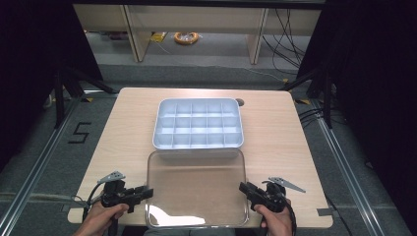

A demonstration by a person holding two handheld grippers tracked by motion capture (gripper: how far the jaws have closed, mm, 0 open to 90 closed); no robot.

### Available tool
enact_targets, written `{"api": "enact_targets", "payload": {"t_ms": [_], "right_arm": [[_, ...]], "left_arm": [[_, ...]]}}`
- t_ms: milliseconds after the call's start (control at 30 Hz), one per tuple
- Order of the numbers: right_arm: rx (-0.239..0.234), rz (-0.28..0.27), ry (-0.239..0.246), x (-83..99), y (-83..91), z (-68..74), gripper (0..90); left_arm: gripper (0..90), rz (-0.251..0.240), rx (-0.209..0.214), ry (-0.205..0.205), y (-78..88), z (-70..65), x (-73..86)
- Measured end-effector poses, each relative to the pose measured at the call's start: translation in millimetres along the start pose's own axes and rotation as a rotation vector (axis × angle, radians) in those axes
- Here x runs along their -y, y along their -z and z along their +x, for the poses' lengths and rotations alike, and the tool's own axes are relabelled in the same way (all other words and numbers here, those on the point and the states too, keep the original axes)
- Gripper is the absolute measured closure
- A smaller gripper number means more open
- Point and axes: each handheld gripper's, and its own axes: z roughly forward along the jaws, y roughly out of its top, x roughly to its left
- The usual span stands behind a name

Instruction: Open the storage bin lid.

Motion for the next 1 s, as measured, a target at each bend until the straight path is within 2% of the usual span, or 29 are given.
{"api": "enact_targets", "payload": {"t_ms": [33,167,200,233,300,333,367,400,500,567,633,667,767,800,833,867,900,933,967,1000], "right_arm": [[0.009,-0.001,0.015,0.8,-1.4,-1.3,64.6],[0.004,0.005,-0.010,1.9,-1.6,0.1,64.6],[0.006,0.004,0.019,2.3,-2.1,-2.4,64.4],[0.006,0.004,0.019,2.3,-2.1,-2.4,64.4],[0.001,0.012,0.000,2.2,-1.1,-0.9,64.3],[0.016,0.019,-0.022,2.9,-0.9,1.4,64.2],[0.016,0.019,-0.022,2.9,-0.9,1.4,64.2],[0.020,0.021,0.012,3.0,-1.9,-1.5,63.8],[0.004,0.025,-0.005,3.4,-2.3,-0.8,63.5],[0.023,0.031,0.005,3.9,-3.3,-1.6,63.3],[0.018,0.045,-0.052,4.7,-3.0,2.9,63.1],[0.027,0.033,0.001,5.2,-5.9,-2.0,62.6],[0.024,0.047,-0.006,5.1,-6.3,-2.4,62.4],[0.023,0.059,-0.050,6.2,-6.5,0.9,62.0],[0.023,0.059,-0.050,6.2,-6.5,0.9,62.0],[0.028,0.059,-0.006,5.5,-8.0,-3.0,61.6],[0.028,0.059,-0.006,5.5,-8.0,-3.0,61.6],[0.040,0.069,-0.043,6.1,-8.6,0.0,61.3],[0.040,0.069,-0.043,6.1,-8.6,0.0,61.3],[0.044,0.058,0.002,6.0,-10.7,-3.7,61.0]], "left_arm": [[60.4,0.005,0.000,0.002,-0.5,0.6,0.3],[60.3,0.007,-0.003,0.007,-1.3,0.6,0.4],[60.2,0.007,-0.004,0.009,-1.6,0.4,0.5],[60.1,0.007,-0.004,0.009,-1.6,0.4,0.5],[60.1,0.011,-0.005,0.007,-2.0,0.6,0.7],[59.8,0.018,-0.004,0.001,-1.9,1.4,0.8],[59.8,0.020,-0.004,0.004,-2.4,1.4,1.0],[59.7,0.023,-0.002,0.007,-2.7,1.4,1.1],[59.4,0.025,-0.009,0.011,-3.6,1.3,1.3],[59.3,0.030,-0.011,0.013,-4.2,2.2,1.3],[58.9,0.034,-0.018,0.011,-5.0,2.7,1.0],[58.5,0.037,-0.021,0.010,-6.1,2.7,0.8],[58.1,0.051,-0.028,-0.001,-6.1,3.6,0.9],[58.1,0.051,-0.034,-0.001,-6.7,3.3,1.3],[58.1,0.051,-0.034,-0.001,-6.7,3.3,1.3],[58.0,0.052,-0.036,0.000,-7.3,3.4,1.3],[58.0,0.052,-0.036,0.000,-7.3,3.4,1.3],[58.0,0.054,-0.038,0.002,-7.6,3.4,1.4],[58.0,0.054,-0.038,0.002,-7.6,3.4,1.4],[57.9,0.057,-0.043,0.002,-8.2,3.5,1.4]]}}
